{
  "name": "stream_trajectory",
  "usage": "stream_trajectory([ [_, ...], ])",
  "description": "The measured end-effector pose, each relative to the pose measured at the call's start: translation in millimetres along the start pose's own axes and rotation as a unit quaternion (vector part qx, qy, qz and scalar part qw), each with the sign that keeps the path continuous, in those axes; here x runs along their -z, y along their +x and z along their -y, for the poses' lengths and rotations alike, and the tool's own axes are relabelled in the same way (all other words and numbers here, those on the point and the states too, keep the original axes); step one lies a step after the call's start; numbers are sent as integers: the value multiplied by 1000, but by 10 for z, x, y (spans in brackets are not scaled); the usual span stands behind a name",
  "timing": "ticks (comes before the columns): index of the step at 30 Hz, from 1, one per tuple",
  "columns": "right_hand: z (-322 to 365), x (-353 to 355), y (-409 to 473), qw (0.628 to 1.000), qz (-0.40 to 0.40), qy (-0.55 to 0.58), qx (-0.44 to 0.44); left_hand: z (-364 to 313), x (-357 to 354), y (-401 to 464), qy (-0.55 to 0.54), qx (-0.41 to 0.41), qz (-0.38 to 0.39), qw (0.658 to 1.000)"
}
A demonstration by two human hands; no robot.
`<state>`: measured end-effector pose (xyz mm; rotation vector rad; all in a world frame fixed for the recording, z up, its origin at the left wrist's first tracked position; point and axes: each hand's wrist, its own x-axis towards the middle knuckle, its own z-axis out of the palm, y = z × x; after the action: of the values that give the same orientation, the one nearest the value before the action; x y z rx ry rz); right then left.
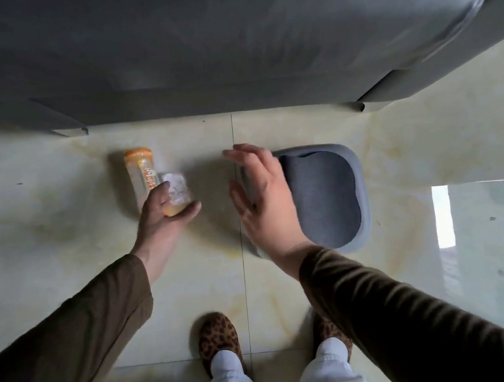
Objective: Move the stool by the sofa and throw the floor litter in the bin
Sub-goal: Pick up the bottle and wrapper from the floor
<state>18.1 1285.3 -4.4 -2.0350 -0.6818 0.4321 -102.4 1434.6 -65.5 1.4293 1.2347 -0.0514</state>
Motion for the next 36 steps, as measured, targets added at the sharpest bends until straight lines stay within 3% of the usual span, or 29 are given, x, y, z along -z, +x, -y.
stream_trajectory([
  [5, -206, -876, 113, 976, 52, 82, -193, 226, 449, 303, 41, 5, -32, 999],
  [9, -527, -1429, 195, 915, 73, 164, -362, 484, 668, 669, 82, 26, -45, 995],
  [12, -672, -1669, 216, 880, 89, 197, -423, 648, 708, 911, 122, 42, -52, 990],
  [25, -737, -2003, 354, 811, 121, 303, -486, 894, 443, 1189, 122, 93, -51, 987],
  [31, -307, -1370, -18, 799, 39, 357, -483, 615, 425, 463, 55, 83, -40, 994],
  [36, 187, -382, -390, 792, -49, 404, -454, 6, 242, -477, 14, 61, 17, 998],
])
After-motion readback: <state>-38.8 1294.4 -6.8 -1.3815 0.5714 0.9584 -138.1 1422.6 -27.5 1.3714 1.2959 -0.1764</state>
